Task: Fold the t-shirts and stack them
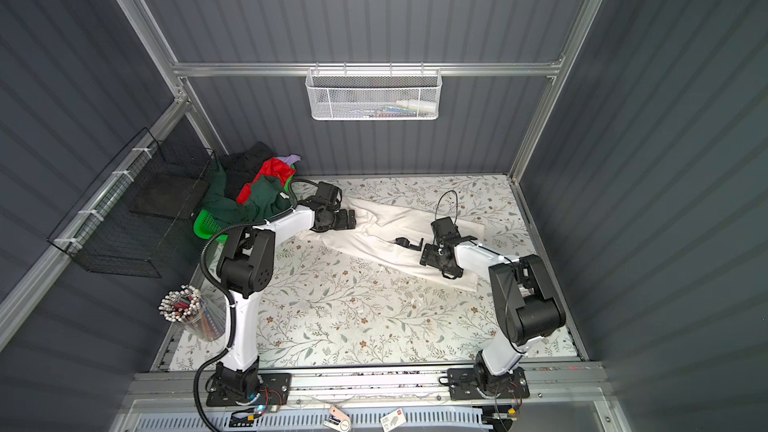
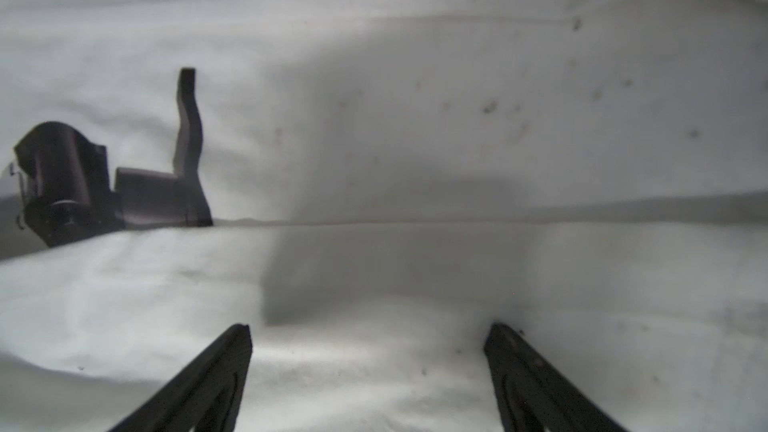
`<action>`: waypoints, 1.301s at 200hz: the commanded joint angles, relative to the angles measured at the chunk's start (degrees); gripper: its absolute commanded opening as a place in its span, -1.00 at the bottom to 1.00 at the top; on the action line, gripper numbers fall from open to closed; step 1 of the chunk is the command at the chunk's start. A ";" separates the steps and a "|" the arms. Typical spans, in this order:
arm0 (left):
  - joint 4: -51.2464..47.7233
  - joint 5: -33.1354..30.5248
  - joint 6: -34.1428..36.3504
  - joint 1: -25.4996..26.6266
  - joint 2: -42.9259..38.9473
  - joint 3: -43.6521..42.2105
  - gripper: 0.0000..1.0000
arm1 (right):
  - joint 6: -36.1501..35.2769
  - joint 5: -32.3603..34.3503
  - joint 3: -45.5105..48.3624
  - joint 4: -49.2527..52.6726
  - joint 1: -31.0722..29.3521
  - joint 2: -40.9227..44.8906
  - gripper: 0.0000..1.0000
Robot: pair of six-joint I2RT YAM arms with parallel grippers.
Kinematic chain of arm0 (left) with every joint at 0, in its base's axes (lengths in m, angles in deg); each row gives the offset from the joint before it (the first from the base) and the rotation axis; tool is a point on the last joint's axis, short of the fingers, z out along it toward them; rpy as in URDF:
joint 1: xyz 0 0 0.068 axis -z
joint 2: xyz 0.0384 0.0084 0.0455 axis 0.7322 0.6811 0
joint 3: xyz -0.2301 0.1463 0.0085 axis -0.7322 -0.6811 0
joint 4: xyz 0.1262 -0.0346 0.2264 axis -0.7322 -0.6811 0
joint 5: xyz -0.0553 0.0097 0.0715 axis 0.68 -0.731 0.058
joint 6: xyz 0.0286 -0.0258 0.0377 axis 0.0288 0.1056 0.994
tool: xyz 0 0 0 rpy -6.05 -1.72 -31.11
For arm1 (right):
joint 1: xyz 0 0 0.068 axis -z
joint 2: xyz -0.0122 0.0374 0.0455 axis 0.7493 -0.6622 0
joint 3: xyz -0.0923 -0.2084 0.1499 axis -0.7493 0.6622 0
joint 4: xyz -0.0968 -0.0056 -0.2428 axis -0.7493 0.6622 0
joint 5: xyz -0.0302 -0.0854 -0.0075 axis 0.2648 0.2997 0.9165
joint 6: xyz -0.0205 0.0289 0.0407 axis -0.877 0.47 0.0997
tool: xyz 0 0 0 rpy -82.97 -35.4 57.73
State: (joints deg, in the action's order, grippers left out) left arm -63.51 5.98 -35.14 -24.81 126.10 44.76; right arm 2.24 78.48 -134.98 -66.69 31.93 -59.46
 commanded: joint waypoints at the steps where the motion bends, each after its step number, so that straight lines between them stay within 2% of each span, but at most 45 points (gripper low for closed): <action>1: -0.93 4.43 2.05 -0.46 5.45 4.48 1.00 | 1.95 -3.00 3.35 0.24 -0.81 0.90 0.79; 52: -3.32 16.19 1.54 -0.14 16.54 23.47 0.99 | 1.81 -1.75 8.74 2.13 -8.71 4.70 0.80; 68: -2.81 22.83 1.96 1.11 19.46 28.14 0.99 | 0.65 -1.83 9.75 3.86 -11.46 5.33 0.80; 100: -5.91 23.13 5.20 5.68 23.67 35.87 0.99 | -1.35 -6.07 8.12 6.64 -15.81 5.08 0.78; 131: -1.06 28.76 0.06 6.55 26.11 36.50 0.99 | -2.62 -1.40 4.76 7.10 -23.94 4.88 0.77; 181: -0.79 30.20 1.50 6.74 28.22 39.31 0.99 | -2.46 -6.26 2.20 5.76 -28.53 2.98 0.77; 213: -0.77 29.76 5.58 6.67 29.02 42.48 0.99 | -2.87 -8.25 0.20 6.25 -30.82 1.84 0.74; 260: -0.67 23.91 7.94 4.81 27.80 45.48 0.99 | -2.50 -9.86 -2.07 6.62 -32.88 3.63 0.72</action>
State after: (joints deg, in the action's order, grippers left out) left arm -62.66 32.80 -29.93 -18.58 153.66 87.34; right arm -0.36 70.48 -135.61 -61.36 -0.33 -57.56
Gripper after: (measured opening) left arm 0.997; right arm 0.859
